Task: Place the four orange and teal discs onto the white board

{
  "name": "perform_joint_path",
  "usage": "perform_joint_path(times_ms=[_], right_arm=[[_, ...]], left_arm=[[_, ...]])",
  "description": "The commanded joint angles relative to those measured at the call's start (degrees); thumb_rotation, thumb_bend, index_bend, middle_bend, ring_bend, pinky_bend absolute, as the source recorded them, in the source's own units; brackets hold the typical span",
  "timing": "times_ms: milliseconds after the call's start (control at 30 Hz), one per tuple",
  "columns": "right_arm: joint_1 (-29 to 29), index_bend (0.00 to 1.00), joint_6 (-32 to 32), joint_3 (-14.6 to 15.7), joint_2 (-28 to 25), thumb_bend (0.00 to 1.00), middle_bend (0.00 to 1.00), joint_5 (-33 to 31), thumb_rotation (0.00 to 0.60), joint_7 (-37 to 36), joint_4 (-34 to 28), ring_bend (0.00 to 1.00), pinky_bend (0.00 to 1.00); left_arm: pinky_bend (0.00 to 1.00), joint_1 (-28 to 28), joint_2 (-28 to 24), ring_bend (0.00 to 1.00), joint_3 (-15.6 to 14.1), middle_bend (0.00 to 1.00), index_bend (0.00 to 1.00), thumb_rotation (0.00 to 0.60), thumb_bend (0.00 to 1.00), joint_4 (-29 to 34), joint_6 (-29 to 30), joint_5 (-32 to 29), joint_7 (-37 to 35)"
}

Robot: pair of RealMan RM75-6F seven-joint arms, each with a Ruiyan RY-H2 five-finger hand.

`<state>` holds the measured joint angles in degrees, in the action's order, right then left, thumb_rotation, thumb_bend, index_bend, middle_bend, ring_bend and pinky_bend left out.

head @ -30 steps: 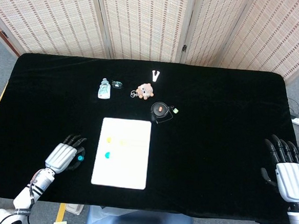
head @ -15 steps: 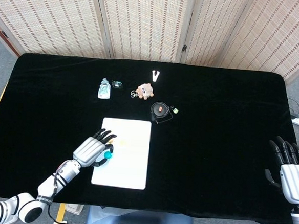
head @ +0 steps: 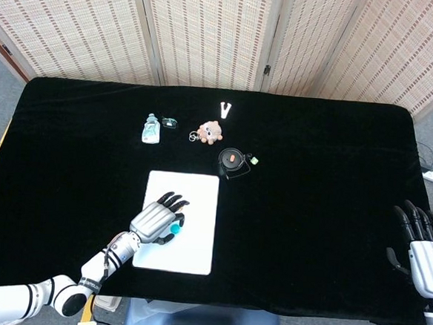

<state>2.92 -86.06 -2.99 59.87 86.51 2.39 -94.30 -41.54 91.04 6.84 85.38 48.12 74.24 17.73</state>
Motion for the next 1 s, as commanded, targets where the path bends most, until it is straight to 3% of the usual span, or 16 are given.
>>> perform_joint_path(times_ms=[33,367,700,1000], right_arm=[[0.0,0.00,0.0,0.0,0.0,0.43,0.00,0.0,0.600,-0.1,0.0,0.00,0.00],[-0.1,0.00,-0.1,-0.1,0.0,0.43,0.00,0.0,0.600,-0.2,0.1,0.00,0.00],[-0.2,0.00,-0.3,-0.2,-0.1,0.43,0.00,0.0,0.600,-0.3,0.2,0.00,0.00],[-0.1,0.00,0.1,-0.4,-1.1,0.43,0.00,-0.3,0.600,-1.4,0.3,0.00,0.00]], left_arm=[[0.00,-0.5,1.0,0.04,-0.1,0.15,0.48,0.600,0.43,-0.9,-0.3,-1.5,1.2],[0.00,-1.0,1.3,0.03,-0.8,0.15,0.47,0.600,0.42,-1.2,0.2,-3.9,3.2],[0.00,-1.2,0.7,0.00,-0.9,0.14,0.29,0.600,0.42,0.3,1.0,-4.3,1.9],[0.00,4.0,-7.8,0.00,2.4,0.13,0.25,0.600,0.42,5.5,10.4,-2.3,-8.5]])
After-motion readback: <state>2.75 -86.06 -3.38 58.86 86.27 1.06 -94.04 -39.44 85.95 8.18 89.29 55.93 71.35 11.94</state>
